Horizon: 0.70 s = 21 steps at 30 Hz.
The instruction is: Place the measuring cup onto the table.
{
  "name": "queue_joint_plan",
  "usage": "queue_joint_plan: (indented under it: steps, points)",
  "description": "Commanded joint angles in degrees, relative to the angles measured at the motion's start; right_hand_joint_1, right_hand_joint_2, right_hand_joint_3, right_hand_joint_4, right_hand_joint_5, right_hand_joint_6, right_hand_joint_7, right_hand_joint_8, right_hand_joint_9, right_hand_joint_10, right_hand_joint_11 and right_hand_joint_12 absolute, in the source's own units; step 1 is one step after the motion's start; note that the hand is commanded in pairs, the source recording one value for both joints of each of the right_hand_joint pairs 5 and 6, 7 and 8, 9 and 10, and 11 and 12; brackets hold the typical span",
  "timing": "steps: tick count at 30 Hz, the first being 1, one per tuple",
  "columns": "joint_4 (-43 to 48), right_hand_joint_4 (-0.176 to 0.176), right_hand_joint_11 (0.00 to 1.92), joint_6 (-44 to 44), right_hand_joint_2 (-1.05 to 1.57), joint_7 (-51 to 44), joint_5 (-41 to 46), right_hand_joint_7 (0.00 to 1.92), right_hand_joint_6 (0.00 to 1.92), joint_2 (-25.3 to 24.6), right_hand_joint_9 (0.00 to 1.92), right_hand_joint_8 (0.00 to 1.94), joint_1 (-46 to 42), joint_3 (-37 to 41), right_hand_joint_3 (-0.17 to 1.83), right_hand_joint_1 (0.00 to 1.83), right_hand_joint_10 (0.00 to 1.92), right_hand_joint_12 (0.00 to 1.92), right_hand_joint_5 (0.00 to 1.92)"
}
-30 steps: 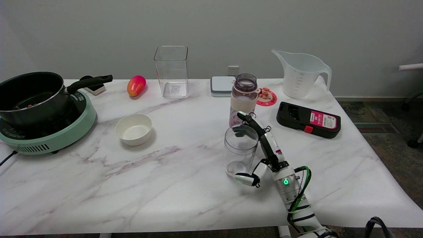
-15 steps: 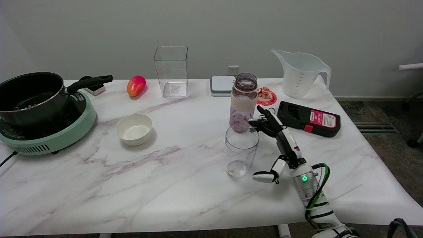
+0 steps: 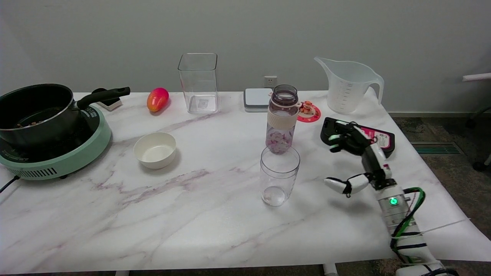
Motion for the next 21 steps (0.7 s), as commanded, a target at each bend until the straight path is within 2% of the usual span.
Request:
queue_joint_plan:
  steps: [1, 4, 12, 18, 21]
  points:
    - [9.7, 0.0, 0.95, -15.3, -0.07, -9.1, 5.0, 0.87, 0.43, 6.3, 0.65, 0.87, -3.8, 20.6, 0.92, 1.4, 0.65, 0.95, 0.43]
    - [12.8, 0.0, 0.96, -18.4, -0.06, -9.1, 5.2, 0.89, 0.45, 6.9, 0.66, 0.89, -3.8, 25.7, 0.95, 1.4, 0.66, 0.96, 0.45]
    - [30.4, 0.0, 0.97, -28.1, 0.07, -14.2, 9.5, 0.94, 0.5, 7.5, 0.78, 0.94, -3.7, 33.1, 0.85, 1.38, 0.78, 0.97, 0.5]
    - [31.2, 0.0, 0.92, -30.5, 0.02, -16.7, 13.3, 0.91, 0.51, 9.4, 0.74, 0.91, -3.1, 34.2, 0.9, 1.36, 0.74, 0.92, 0.51]
    - [30.2, 0.0, 0.94, -31.4, -0.03, -17.1, 15.2, 0.95, 0.68, 10.5, 0.82, 0.95, -2.8, 33.9, 0.96, 1.33, 0.82, 0.94, 0.68]
